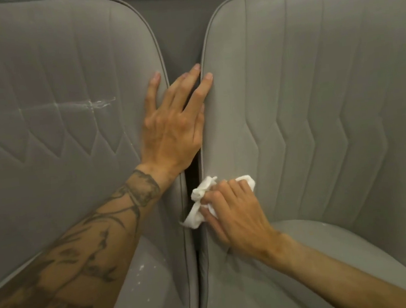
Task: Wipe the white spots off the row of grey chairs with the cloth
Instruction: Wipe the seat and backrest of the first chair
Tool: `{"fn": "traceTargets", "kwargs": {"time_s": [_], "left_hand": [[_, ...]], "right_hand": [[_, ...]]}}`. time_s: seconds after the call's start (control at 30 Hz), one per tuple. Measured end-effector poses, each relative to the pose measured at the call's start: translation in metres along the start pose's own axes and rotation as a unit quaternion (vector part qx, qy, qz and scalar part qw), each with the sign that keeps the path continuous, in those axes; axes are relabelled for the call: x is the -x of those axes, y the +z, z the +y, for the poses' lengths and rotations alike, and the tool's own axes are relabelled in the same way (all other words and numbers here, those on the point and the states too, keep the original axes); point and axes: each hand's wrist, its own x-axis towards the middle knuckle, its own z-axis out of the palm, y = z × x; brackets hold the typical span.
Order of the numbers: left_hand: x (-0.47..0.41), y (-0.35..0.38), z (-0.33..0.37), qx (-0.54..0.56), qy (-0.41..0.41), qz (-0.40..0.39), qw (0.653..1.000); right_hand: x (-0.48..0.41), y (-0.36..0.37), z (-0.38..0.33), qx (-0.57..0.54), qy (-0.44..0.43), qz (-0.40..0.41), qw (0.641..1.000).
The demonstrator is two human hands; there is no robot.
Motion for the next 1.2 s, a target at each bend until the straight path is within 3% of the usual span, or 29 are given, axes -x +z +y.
{"fn": "traceTargets", "kwargs": {"time_s": [0.1,0.3,0.4,0.5,0.6,0.7,0.8,0.87,0.93,1.0,1.07,1.13,1.2], "left_hand": [[0.000,0.002,0.001,-0.003,-0.001,0.007,1.000],[0.001,0.005,-0.001,0.009,0.004,0.010,1.000],[0.001,0.006,-0.001,-0.007,0.005,0.020,1.000],[0.001,0.005,-0.002,-0.004,0.003,0.004,1.000],[0.002,0.005,-0.002,-0.007,0.005,0.005,1.000],[0.001,0.006,-0.002,-0.008,0.003,0.006,1.000],[0.000,0.005,-0.001,-0.011,0.001,0.000,1.000],[0.000,0.002,0.000,-0.008,-0.001,-0.011,1.000],[0.001,0.001,0.000,-0.005,-0.004,-0.021,1.000],[0.002,0.000,0.000,-0.003,-0.002,-0.021,1.000],[0.003,0.001,-0.001,-0.003,-0.002,-0.018,1.000],[0.002,0.001,-0.001,-0.001,-0.002,-0.019,1.000],[0.001,0.000,0.000,-0.002,-0.005,-0.019,1.000]], "right_hand": [[-0.033,-0.010,0.024,0.005,0.003,0.043,0.999],[-0.119,-0.027,0.069,0.022,0.180,0.224,0.958],[-0.075,-0.016,0.048,-0.020,0.128,0.167,0.977],[-0.065,-0.028,0.069,0.020,0.070,0.116,0.991],[-0.115,-0.045,0.106,0.094,0.159,0.206,0.961],[-0.118,-0.036,0.091,0.045,0.227,0.245,0.941],[-0.058,-0.016,0.050,-0.023,0.148,0.149,0.977],[-0.039,-0.019,0.051,-0.008,0.097,0.086,0.992],[-0.060,-0.027,0.075,0.049,0.117,0.111,0.986],[-0.094,-0.035,0.098,0.090,0.186,0.188,0.960],[-0.107,-0.032,0.096,0.054,0.237,0.234,0.941],[-0.078,-0.018,0.073,0.000,0.220,0.207,0.953],[-0.036,-0.011,0.047,-0.025,0.148,0.135,0.979]]}}
